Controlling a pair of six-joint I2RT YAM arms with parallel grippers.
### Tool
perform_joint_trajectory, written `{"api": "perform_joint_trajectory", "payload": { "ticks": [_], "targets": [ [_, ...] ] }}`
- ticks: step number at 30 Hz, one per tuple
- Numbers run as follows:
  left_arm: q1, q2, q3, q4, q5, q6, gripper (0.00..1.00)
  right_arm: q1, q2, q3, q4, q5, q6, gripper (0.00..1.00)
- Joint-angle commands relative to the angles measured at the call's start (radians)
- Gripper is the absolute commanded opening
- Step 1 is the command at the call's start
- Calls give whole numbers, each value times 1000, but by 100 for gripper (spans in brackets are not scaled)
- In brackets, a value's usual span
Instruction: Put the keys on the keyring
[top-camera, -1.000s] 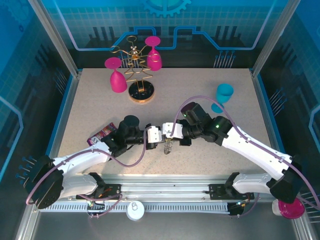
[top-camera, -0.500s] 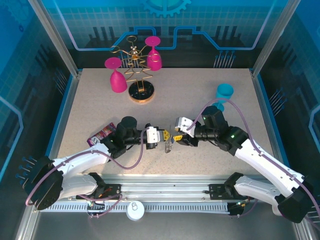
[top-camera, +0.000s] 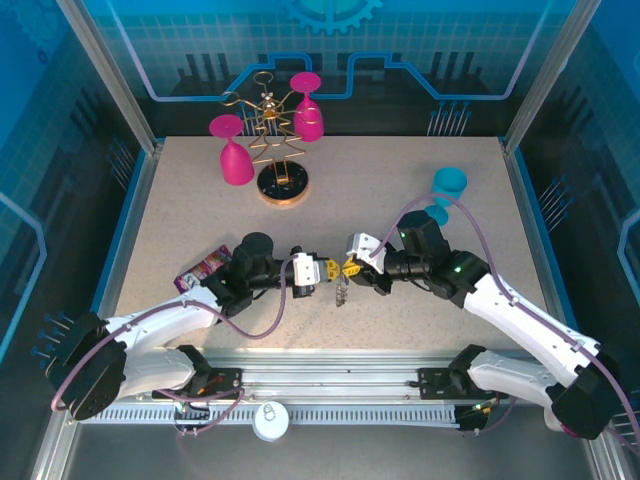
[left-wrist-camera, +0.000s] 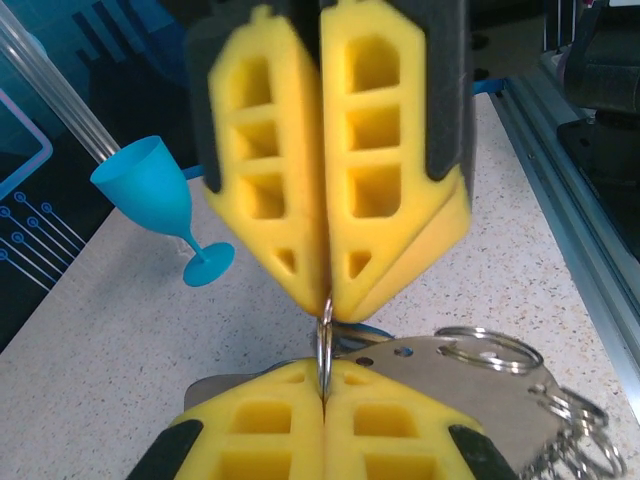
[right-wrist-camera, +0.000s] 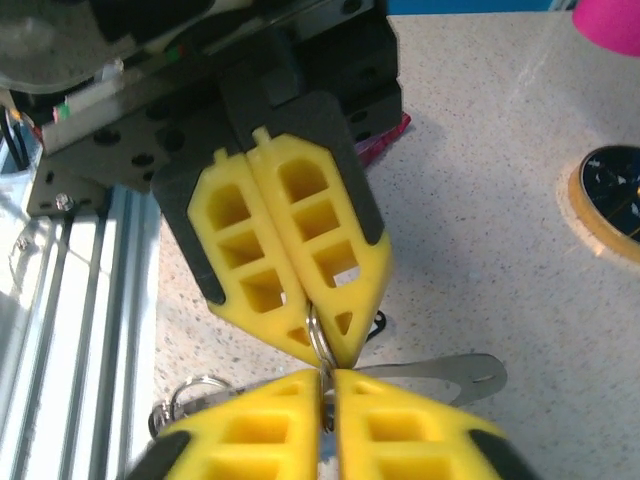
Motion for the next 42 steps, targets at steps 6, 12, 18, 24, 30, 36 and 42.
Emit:
{"api": "perform_joint_trajectory", "payload": {
  "ticks": [6,12,18,24,30,36,42],
  "targets": [
    [2,-32,-8,68,34,-21,0,-26,-14,41,-64,25,-20,0],
    [1,-37,-19,89,76,-21,0,-49,-12,29,-78,44,25,0],
    [2,-39,-40,167,155,-45,0,-49,33,26,-22,-50,88,0],
    [1,-44,-52,199,169,-55,0,-49,46,24,5,-55,115,25],
    [3,-42,-62,234,161,-70,0,-59,-6,19,3,10,115,35],
    [13,-39,-68,276,166,-109,0,-64,-74,-29,17,-25,73,36],
    [22,-23,-67,301,188,-143,0,-62,-172,-105,137,-107,-13,34]
  ]
}}
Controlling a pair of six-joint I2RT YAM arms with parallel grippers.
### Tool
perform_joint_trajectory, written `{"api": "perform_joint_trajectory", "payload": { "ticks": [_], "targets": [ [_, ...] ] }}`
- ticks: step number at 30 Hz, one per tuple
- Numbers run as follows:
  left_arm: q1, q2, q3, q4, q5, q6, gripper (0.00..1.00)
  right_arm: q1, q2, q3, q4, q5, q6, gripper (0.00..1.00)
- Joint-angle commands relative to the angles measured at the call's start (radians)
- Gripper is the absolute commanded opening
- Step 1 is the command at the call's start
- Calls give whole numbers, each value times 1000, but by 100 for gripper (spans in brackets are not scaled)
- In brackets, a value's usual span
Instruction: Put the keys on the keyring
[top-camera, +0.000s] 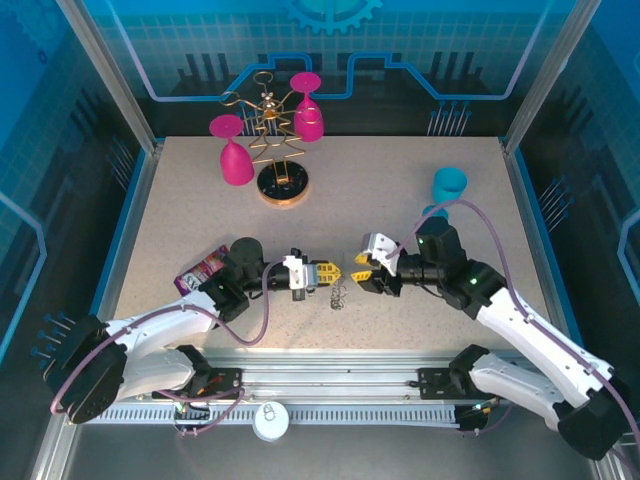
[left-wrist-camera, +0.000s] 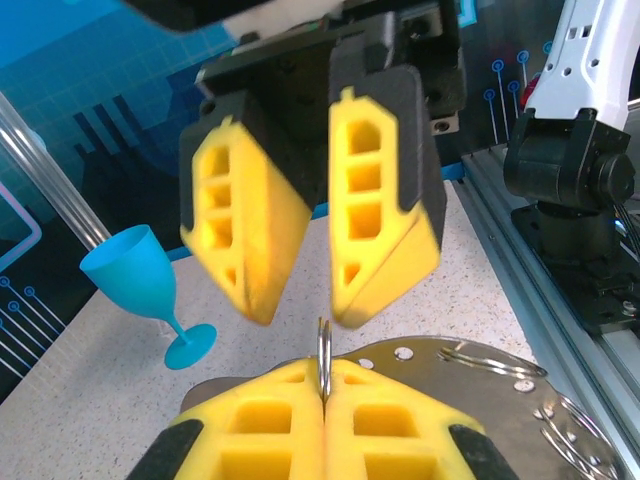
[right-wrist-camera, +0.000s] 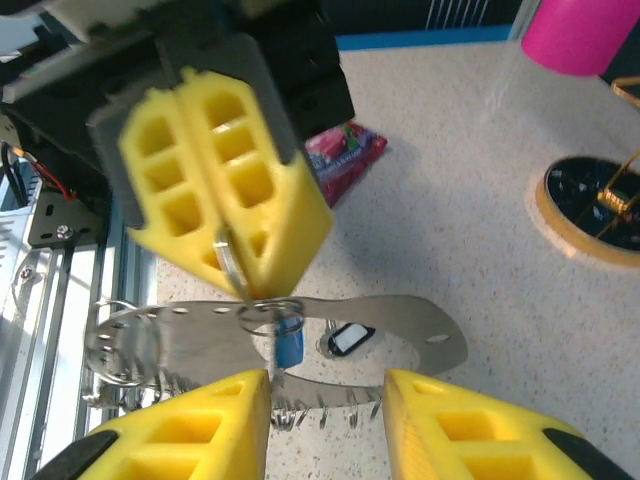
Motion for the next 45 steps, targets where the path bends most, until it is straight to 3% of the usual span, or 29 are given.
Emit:
{"api": "perform_joint_trajectory", "payload": {
  "ticks": [1,13,20,29,39,45],
  "targets": [
    [8,-1,0,75,49,-35,0,-7,-33,-28,99,-71,-63,34],
    [15,-1,-6,94,33,-48,0,-1,3,-128,187,42,76,40],
    [16,-1,-7,100,28,-51,0,15,22,-188,278,-31,108,46],
    [16,3,-6,104,34,-54,0,30,73,-201,412,-106,161,45],
    [18,2,-8,106,33,-56,0,40,112,-206,502,-117,185,27],
    [18,-2,-8,94,12,-46,0,39,92,-199,446,-49,179,3]
  ]
}}
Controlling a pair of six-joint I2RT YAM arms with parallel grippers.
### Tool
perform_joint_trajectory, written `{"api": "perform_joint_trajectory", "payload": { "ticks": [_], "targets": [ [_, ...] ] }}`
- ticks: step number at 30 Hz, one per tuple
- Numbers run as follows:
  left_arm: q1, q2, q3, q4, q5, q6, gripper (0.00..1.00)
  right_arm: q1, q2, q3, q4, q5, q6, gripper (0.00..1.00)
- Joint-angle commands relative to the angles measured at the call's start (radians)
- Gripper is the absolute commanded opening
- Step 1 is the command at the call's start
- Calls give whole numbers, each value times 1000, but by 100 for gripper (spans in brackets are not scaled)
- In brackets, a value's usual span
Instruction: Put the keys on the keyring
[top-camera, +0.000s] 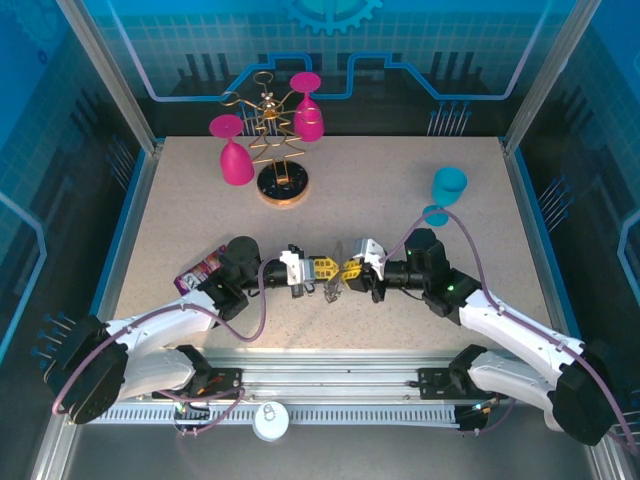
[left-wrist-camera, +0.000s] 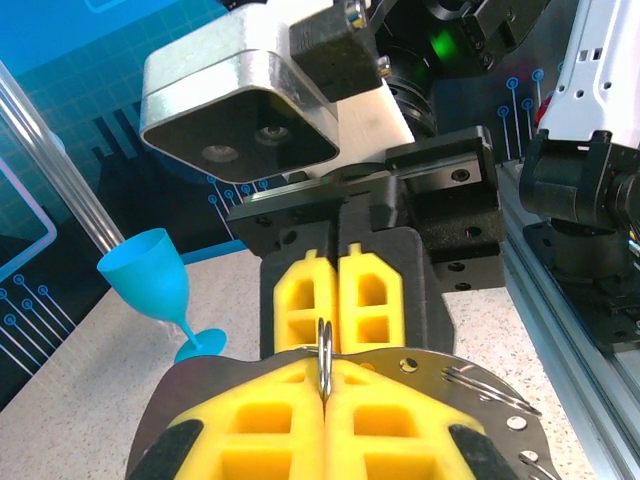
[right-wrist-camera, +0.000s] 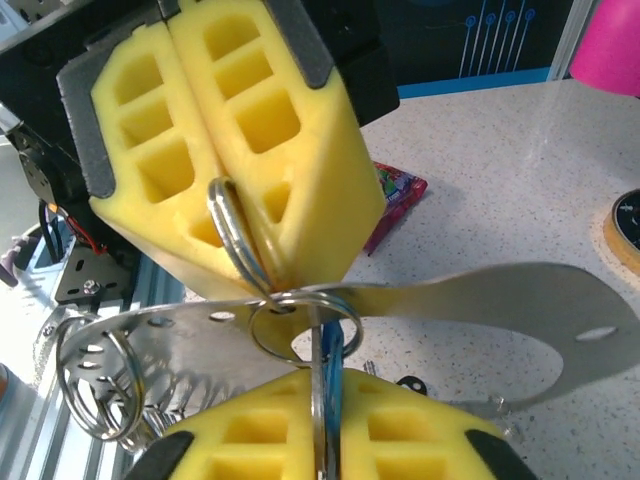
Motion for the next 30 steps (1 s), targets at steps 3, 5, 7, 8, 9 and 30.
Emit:
{"api": "perform_joint_trajectory", "payload": {
  "ticks": [3,5,7,8,9,30],
  "targets": [
    [1,-7,8,-2,-37,34,0,10,-40,37,-125,144,-17,0],
    [0,-1,23,-55,-78,65,0,10,-49,76,-235,239,-31,0],
    [0,14,42,-107,-115,86,0,12,-50,124,-348,323,-54,0],
    [1,22,50,-122,-128,90,0,12,-50,148,-396,356,-69,0],
    [-2,28,58,-137,-133,95,0,13,-52,171,-437,378,-84,0],
    [-22,54,159,-379,-169,115,62,80,-6,383,-586,482,-176,0]
  ]
}}
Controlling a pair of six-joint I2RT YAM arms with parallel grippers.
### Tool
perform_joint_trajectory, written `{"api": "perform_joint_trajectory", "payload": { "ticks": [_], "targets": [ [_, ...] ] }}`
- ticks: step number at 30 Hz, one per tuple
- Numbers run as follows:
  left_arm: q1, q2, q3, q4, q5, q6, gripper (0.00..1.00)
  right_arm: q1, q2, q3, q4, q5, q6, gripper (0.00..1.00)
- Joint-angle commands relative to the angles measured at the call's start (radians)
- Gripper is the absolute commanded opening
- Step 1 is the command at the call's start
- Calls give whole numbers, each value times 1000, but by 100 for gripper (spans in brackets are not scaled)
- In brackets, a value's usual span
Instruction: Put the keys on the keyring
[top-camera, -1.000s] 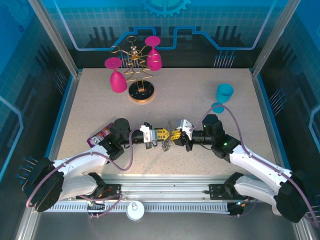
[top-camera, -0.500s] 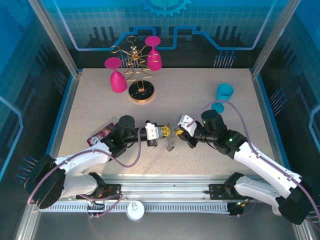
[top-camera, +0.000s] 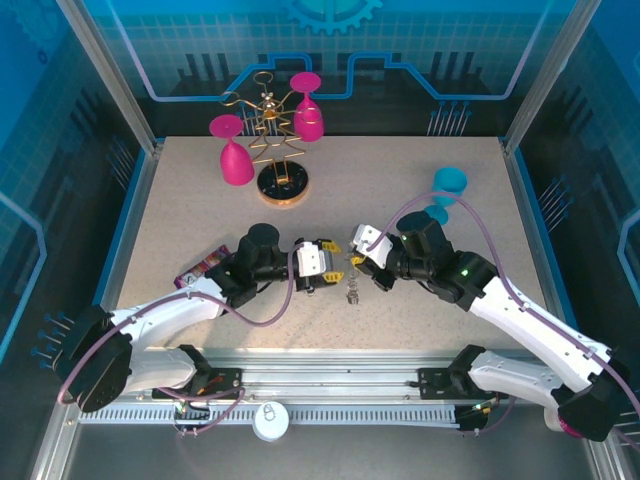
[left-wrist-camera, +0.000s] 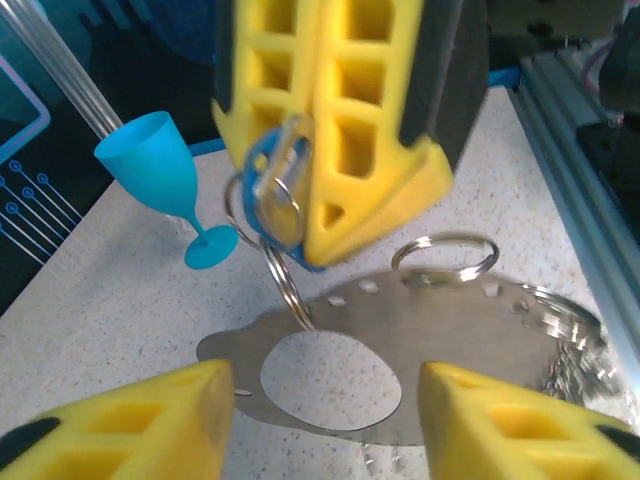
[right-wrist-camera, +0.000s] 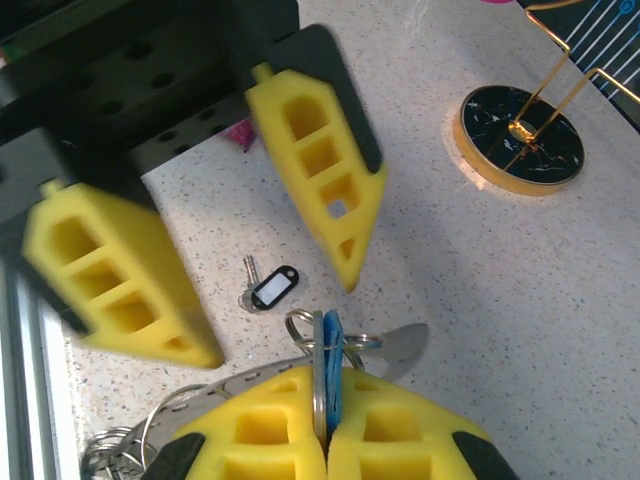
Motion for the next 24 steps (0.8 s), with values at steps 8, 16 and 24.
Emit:
{"api": "perform_joint_trajectory", "payload": {
  "ticks": [8,16,24],
  "targets": [
    [7,-168,23,-84,-76,-90,99,-37,40,53,-21,82,-41,0],
    [12,-407,-97,104,-542,-386,99,-19,225,175,95,-43,-47,0],
    [24,-519,-150,126,-783,-472,99,-14,416,249,257,-99,59,0]
  ]
}}
